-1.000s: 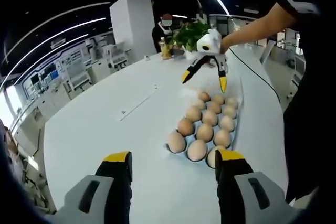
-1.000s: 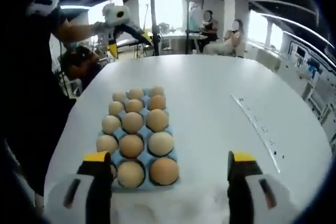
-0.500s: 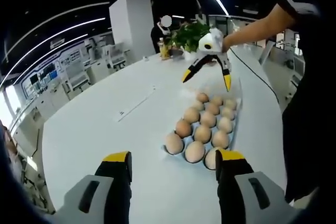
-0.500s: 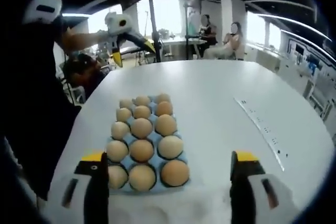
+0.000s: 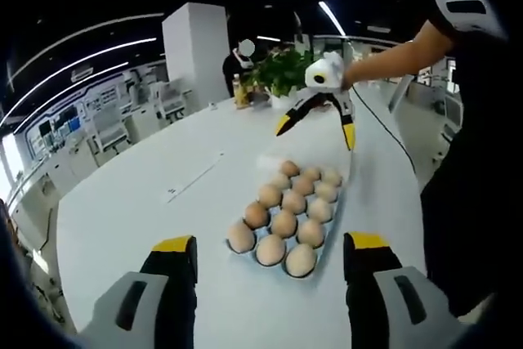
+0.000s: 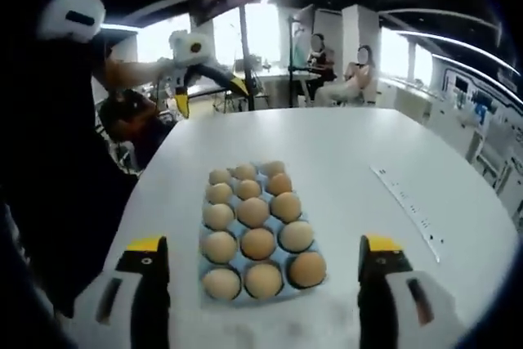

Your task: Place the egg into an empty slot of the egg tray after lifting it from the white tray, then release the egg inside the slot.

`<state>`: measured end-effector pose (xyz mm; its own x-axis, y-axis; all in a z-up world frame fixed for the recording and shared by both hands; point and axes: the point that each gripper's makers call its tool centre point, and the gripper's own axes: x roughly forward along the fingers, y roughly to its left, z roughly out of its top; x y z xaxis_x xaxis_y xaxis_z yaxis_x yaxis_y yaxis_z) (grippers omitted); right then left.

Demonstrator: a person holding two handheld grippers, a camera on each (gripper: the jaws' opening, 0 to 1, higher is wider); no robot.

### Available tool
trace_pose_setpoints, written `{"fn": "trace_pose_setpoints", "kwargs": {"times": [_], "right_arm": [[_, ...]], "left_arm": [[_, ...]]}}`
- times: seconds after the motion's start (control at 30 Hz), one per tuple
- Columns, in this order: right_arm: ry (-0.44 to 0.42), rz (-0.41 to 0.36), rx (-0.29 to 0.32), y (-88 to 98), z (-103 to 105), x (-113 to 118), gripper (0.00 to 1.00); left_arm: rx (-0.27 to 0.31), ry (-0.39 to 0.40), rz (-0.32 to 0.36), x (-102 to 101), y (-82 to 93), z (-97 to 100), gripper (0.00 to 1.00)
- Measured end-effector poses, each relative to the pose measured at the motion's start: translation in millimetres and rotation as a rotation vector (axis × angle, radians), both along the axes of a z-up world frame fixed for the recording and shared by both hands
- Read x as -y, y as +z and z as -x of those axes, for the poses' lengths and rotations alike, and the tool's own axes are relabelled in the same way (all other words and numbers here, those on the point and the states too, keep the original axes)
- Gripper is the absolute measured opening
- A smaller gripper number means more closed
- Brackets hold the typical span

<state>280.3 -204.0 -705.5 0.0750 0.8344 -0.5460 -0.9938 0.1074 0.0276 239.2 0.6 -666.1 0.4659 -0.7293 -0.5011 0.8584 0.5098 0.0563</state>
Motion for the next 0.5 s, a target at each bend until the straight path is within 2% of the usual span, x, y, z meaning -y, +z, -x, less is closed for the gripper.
{"fn": "trace_pose_setpoints", "kwargs": {"times": [0.07, 0.13, 0.23, 0.4, 0.5], "right_arm": [[-0.012, -0.008, 0.008, 4.9, 10.4, 1.0, 1.00], [-0.013, -0.014, 0.012, 9.4, 23.6, 0.7, 1.00], [-0.013, -0.027, 0.040, 15.5, 38.3, -0.9, 1.00], [-0.018, -0.057, 0.061, 27.9, 70.2, -6.9, 1.00], [-0.016, -0.072, 0.080, 34.6, 85.6, -9.8, 0.99]], "left_arm": [[0.002, -0.027, 0.016, 5.3, 4.7, 15.3, 0.79], [0.008, -0.039, 0.019, 6.9, 6.6, 22.9, 0.81], [0.007, -0.060, 0.059, 10.9, 13.8, 36.7, 0.84], [0.013, -0.091, 0.097, 15.1, 22.5, 60.3, 0.86], [0.034, -0.112, 0.097, 18.2, 26.3, 70.9, 0.85]]}}
